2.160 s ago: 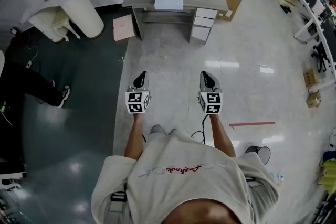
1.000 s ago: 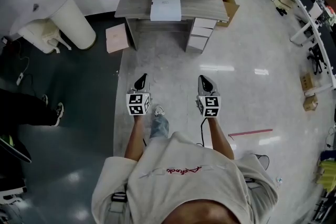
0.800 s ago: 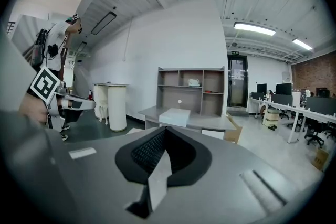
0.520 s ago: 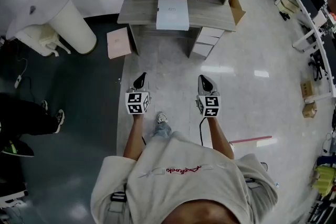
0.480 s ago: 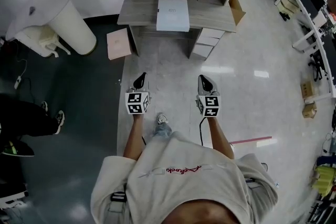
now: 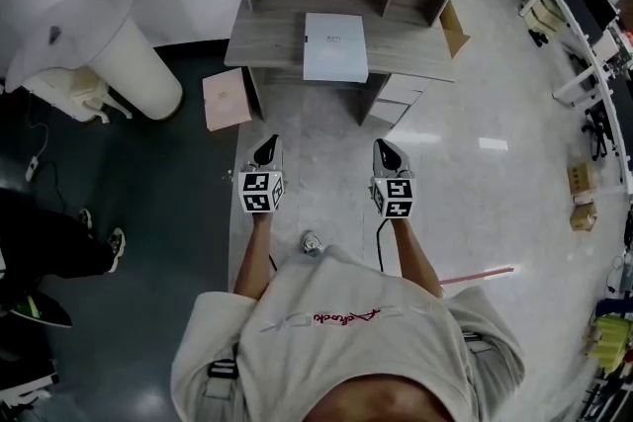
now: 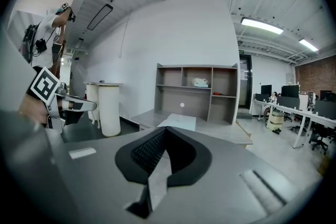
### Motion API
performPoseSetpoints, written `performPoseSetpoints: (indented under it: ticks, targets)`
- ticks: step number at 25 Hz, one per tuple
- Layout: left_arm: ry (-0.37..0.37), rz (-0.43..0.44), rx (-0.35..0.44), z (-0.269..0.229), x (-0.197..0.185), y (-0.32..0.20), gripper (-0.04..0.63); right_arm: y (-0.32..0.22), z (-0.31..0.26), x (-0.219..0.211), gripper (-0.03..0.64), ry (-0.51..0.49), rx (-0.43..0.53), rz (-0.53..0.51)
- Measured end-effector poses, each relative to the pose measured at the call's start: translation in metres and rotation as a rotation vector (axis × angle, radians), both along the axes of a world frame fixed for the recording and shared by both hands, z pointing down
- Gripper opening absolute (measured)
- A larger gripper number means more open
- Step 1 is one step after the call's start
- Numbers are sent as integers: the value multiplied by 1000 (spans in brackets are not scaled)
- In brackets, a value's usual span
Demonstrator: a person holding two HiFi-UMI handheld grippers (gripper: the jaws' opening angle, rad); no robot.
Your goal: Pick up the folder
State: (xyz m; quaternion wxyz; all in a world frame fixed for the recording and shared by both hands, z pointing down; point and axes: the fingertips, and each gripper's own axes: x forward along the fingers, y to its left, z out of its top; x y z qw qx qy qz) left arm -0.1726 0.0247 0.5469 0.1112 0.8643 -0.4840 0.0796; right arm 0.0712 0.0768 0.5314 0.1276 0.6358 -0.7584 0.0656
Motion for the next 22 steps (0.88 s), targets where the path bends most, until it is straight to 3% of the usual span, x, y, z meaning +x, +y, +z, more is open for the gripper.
performPoseSetpoints:
  ticks: [11,22]
  targets:
    - [7,61,-10,2,6,-66,0,-57,2,-3,6,-28,11,66]
    - [3,92,-32,15,23,-73,0,-59,20,5,6,-31,-18,86]
